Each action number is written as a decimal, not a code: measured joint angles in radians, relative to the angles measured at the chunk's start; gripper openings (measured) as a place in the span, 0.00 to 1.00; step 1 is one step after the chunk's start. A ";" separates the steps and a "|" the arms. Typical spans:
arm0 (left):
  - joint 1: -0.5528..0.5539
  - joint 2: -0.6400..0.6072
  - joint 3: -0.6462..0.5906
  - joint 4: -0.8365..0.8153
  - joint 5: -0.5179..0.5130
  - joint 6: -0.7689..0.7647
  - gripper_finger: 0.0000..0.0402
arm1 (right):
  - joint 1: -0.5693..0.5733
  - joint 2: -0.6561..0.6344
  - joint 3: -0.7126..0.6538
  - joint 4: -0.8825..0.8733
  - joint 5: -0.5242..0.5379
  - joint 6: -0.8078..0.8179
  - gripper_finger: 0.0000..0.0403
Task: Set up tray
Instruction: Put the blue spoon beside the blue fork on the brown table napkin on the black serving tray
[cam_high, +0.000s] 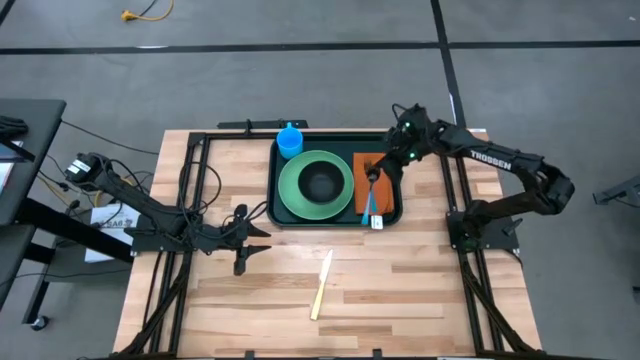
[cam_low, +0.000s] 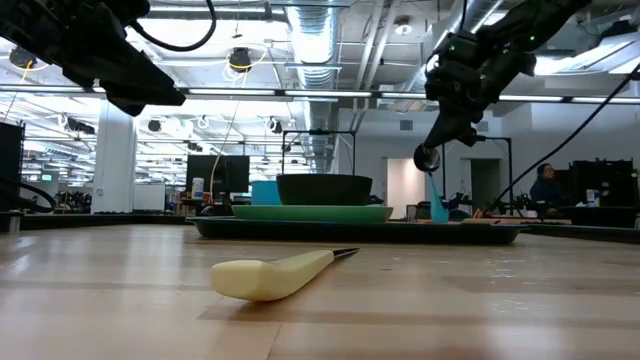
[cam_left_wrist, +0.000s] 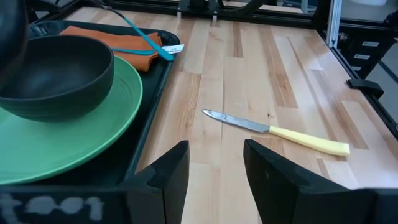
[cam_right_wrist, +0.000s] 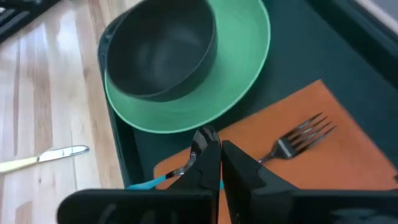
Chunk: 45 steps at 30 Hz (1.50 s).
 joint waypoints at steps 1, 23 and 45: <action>0.000 0.000 0.000 0.000 0.000 -0.003 0.35 | -0.014 0.001 0.000 0.004 -0.014 -0.014 0.00; 0.000 0.000 0.000 0.001 -0.005 -0.029 0.35 | -0.083 0.500 0.330 -0.123 -0.087 -0.213 0.00; 0.000 0.000 0.000 -0.002 -0.002 -0.046 0.35 | -0.090 0.649 0.443 -0.184 -0.002 -0.234 0.00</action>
